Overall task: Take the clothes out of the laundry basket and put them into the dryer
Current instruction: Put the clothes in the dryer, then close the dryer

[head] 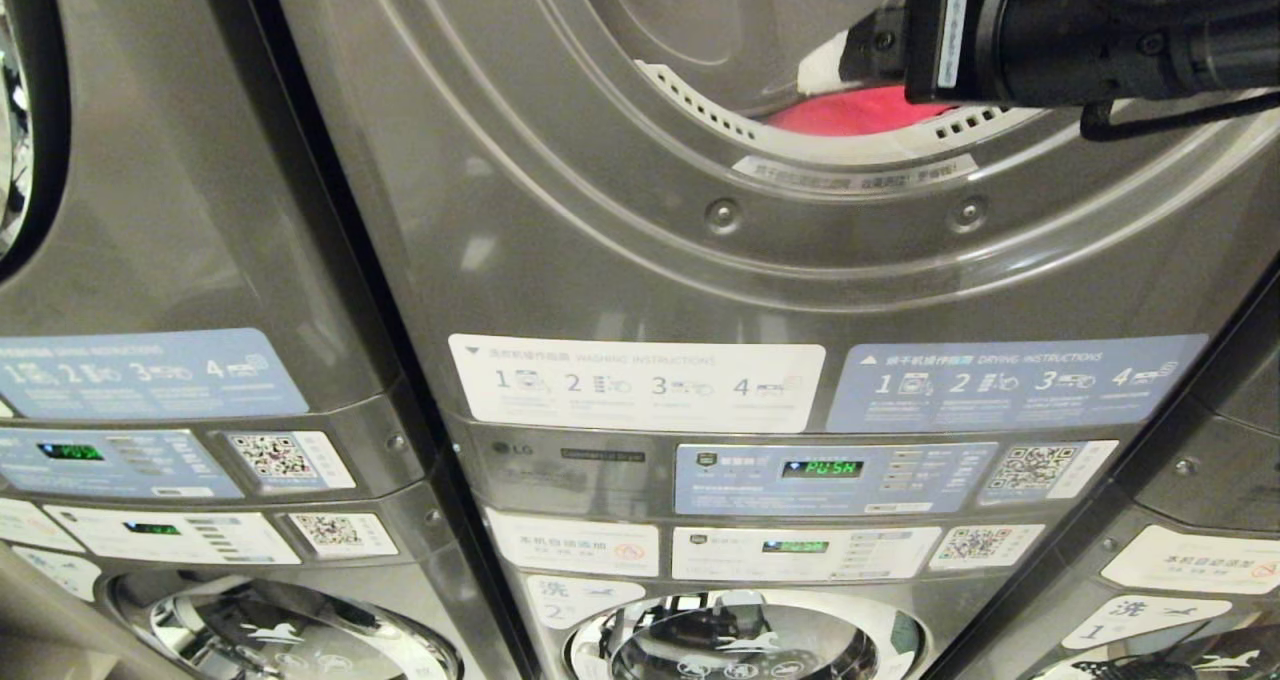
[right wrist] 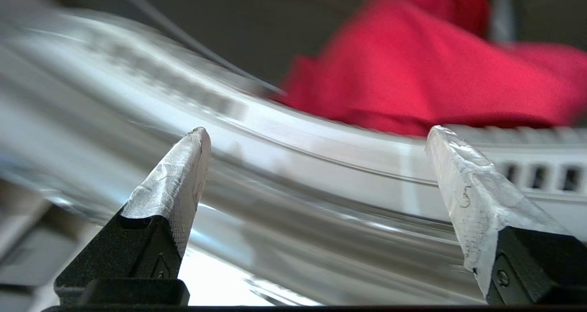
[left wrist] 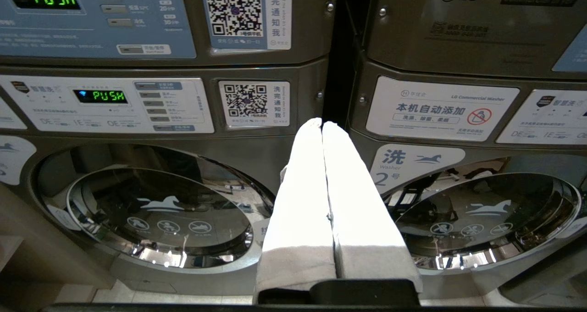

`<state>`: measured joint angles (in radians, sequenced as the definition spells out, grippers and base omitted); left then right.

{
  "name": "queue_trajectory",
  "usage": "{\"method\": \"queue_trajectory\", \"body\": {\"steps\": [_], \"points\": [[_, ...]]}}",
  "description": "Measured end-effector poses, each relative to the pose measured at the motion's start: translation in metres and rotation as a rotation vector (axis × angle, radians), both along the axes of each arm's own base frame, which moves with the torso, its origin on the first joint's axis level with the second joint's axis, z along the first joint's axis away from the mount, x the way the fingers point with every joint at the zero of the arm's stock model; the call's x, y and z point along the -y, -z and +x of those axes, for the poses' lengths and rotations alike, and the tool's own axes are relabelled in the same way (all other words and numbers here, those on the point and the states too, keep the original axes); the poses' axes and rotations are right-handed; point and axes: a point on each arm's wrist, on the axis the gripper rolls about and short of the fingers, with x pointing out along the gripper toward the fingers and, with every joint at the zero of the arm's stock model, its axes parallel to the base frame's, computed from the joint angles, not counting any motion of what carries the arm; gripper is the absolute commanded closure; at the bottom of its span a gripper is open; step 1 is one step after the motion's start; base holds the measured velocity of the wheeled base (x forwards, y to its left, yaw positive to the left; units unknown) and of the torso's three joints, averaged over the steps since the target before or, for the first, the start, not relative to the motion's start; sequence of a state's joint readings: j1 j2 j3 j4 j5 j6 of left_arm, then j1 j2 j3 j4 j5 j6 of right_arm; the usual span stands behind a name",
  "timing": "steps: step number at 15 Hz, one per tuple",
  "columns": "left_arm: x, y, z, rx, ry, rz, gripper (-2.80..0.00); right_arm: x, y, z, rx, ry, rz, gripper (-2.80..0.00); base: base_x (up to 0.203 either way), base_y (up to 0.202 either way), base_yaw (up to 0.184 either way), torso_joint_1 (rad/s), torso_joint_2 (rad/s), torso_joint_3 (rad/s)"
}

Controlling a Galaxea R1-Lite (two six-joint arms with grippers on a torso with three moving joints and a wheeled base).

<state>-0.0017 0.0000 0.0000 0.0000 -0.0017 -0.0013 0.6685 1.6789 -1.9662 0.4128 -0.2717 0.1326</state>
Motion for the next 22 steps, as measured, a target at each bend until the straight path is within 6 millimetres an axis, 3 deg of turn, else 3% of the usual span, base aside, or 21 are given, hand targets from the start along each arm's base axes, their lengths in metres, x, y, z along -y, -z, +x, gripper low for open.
{"method": "queue_trajectory", "body": {"steps": [4,5,8,10,14,16,18,20,22], "points": [[0.000,0.000,0.000,0.000,-0.001,0.000,0.00,0.004,-0.022,-0.038,0.092,-0.091,0.086,-2.80,0.000,0.000,0.000,0.000,0.00,0.000],[0.000,0.000,0.000,0.000,0.000,0.000,0.00,0.008,-0.019,-0.047,0.084,-0.111,0.080,0.00,0.000,0.000,0.000,0.000,0.00,0.000],[0.000,0.000,0.000,0.000,0.000,0.000,0.00,0.028,0.003,-0.073,0.025,-0.133,0.031,0.00,0.000,0.000,0.000,0.000,0.00,0.000],[0.000,0.000,0.000,0.000,0.000,0.000,0.00,0.052,0.028,-0.093,-0.021,-0.120,-0.010,0.00,0.000,0.000,0.000,0.000,0.00,0.000],[0.000,0.000,0.000,0.000,0.000,0.000,0.00,0.128,0.092,-0.139,-0.102,0.041,-0.055,0.00,0.000,0.000,0.000,0.000,0.00,0.000],[0.000,0.000,0.000,0.000,0.000,0.000,0.00,0.155,0.133,-0.174,-0.128,0.136,-0.064,0.00,0.000,0.000,0.000,0.000,0.00,0.000],[0.000,0.000,0.000,0.000,0.000,0.000,0.00,0.165,0.183,-0.205,-0.155,0.204,-0.094,0.00,0.000,0.000,0.000,0.000,0.00,0.000],[0.000,0.000,0.000,0.000,0.000,0.000,0.00,0.169,0.237,-0.221,-0.182,0.283,-0.155,0.00,0.000,0.000,0.000,0.000,0.00,0.000],[0.000,0.000,0.000,0.000,0.000,0.000,0.00,0.170,0.285,-0.222,-0.180,0.331,-0.198,0.00,0.000,0.000,0.000,0.000,0.00,0.000]]}}
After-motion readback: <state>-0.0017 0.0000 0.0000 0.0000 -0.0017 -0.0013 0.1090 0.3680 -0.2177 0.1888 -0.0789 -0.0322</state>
